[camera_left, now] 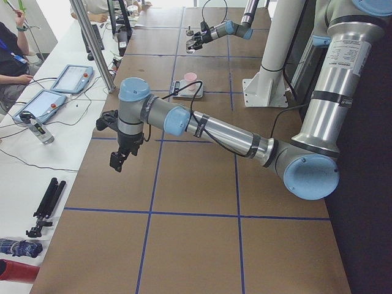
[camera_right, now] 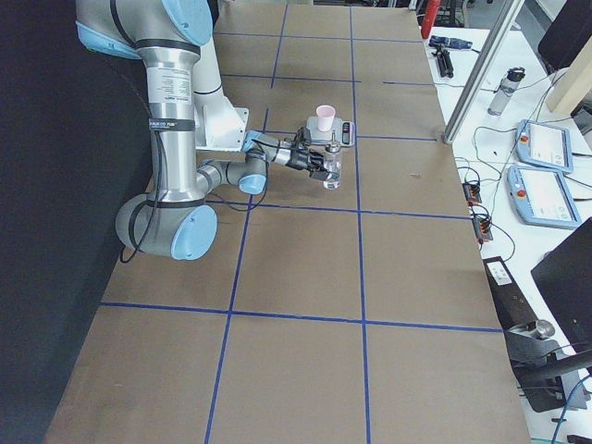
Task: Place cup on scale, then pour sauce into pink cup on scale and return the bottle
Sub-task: 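Lower the glass bottle onto the table with the right gripper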
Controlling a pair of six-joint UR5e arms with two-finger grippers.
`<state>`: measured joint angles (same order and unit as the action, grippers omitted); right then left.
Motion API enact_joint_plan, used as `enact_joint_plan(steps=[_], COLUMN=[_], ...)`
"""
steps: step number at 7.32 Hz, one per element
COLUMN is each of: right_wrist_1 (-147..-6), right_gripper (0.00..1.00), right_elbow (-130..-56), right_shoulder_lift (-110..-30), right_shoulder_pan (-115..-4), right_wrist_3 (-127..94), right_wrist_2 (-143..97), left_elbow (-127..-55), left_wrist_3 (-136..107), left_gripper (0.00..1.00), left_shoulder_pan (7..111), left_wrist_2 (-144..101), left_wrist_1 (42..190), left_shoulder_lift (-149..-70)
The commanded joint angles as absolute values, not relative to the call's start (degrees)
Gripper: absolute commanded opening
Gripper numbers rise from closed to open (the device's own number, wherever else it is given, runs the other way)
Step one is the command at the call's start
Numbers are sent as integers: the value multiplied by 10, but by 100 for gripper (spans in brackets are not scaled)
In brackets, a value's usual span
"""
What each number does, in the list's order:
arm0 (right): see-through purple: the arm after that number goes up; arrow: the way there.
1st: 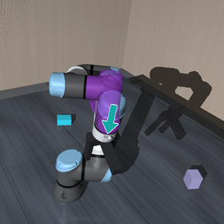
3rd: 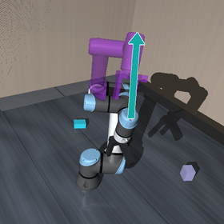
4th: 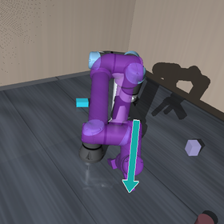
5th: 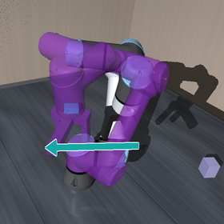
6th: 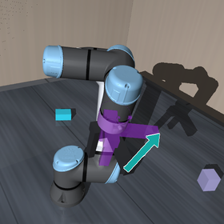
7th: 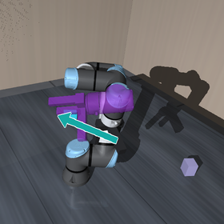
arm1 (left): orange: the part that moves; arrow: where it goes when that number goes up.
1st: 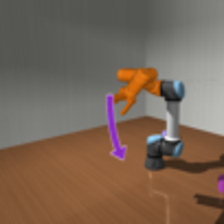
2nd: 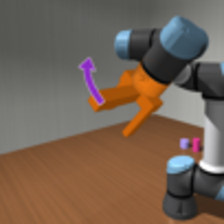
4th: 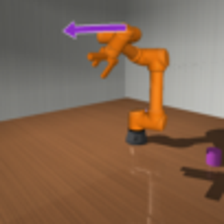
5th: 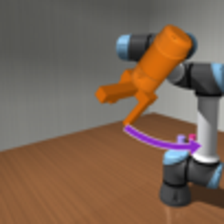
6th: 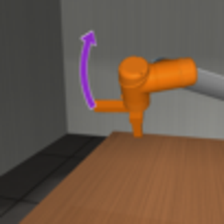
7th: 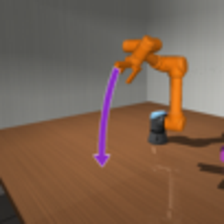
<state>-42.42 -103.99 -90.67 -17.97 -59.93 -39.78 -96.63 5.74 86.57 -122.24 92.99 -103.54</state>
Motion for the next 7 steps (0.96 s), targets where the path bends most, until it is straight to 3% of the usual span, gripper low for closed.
enact_joint_plan(steps=[1,7], right_wrist_1=[-424,-425], right_gripper=[0,0], right_elbow=[-1044,-1035], right_shoulder_lift=[-921,-929], right_shoulder_pan=[-187,-225], right_wrist_3=[-651,-683], right_wrist_2=[-423,-484], left_elbow=[-967,-967], left_wrist_3=[56,56], left_gripper=[100,100], left_shoulder_pan=[866,866], left_wrist_2=[-1222,-1222], left_wrist_1=[931,931], left_shoulder_lift=[-1035,-1036])
